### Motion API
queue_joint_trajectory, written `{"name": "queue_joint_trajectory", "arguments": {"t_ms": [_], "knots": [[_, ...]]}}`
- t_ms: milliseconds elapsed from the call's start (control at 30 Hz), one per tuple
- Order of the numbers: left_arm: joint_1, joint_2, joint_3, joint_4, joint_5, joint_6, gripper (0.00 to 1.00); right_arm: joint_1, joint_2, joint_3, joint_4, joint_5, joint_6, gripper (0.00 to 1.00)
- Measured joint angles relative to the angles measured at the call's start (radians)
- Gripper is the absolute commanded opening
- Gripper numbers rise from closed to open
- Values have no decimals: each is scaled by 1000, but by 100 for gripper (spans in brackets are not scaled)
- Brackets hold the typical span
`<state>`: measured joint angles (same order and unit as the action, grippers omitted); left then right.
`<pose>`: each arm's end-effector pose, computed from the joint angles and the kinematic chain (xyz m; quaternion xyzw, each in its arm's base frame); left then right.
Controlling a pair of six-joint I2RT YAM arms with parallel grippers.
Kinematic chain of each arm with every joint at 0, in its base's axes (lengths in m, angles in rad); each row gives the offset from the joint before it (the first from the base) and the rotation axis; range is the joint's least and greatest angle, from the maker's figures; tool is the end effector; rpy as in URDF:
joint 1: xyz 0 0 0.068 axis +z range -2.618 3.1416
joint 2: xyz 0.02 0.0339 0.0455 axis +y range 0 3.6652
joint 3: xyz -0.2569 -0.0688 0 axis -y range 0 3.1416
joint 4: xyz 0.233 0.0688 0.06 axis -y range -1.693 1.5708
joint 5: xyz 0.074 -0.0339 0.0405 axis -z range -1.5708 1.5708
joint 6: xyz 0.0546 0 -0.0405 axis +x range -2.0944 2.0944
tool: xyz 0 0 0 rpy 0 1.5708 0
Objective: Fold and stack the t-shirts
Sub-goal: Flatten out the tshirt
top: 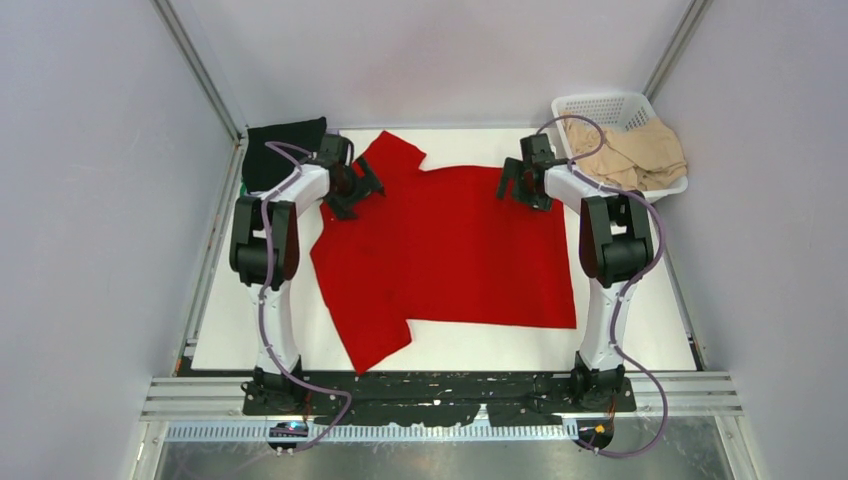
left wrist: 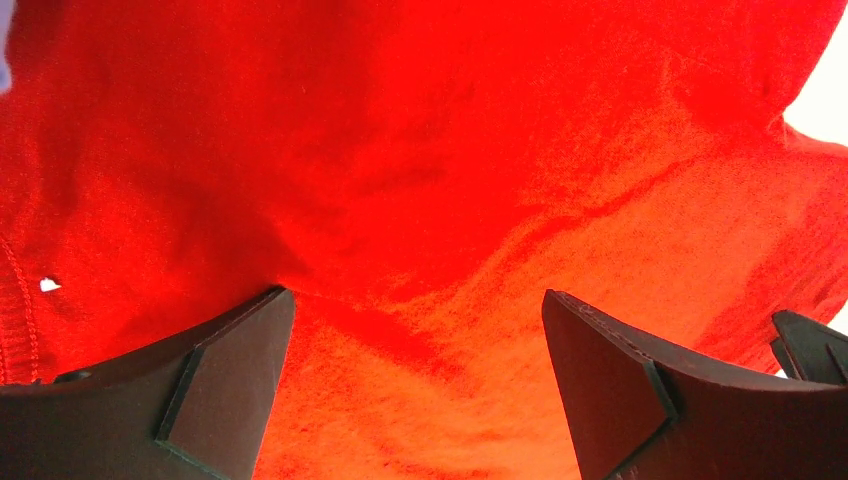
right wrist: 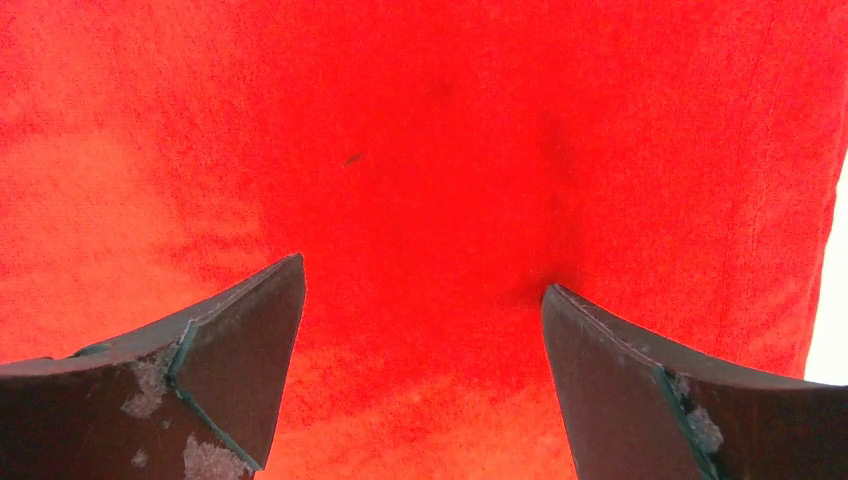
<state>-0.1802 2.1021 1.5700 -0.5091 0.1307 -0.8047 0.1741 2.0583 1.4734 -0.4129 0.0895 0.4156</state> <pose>0.4376 -0.0870 0.1579 -0.2796 0.9218 -0.1790 0.2003 0.4316 0.0709 0.1540 0.1280 0.9498 0.0410 0.2826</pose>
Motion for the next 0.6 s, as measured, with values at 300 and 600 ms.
{"name": "queue_joint_trajectory", "arguments": {"t_ms": [300,600], "knots": [[10,10,39,-34,30,11,99,-26,71,122,-24,-30,-35,96],[-138,-605,-418,-28,-66,64,99,-25,-412,-340,28,-79,-35,95]]}}
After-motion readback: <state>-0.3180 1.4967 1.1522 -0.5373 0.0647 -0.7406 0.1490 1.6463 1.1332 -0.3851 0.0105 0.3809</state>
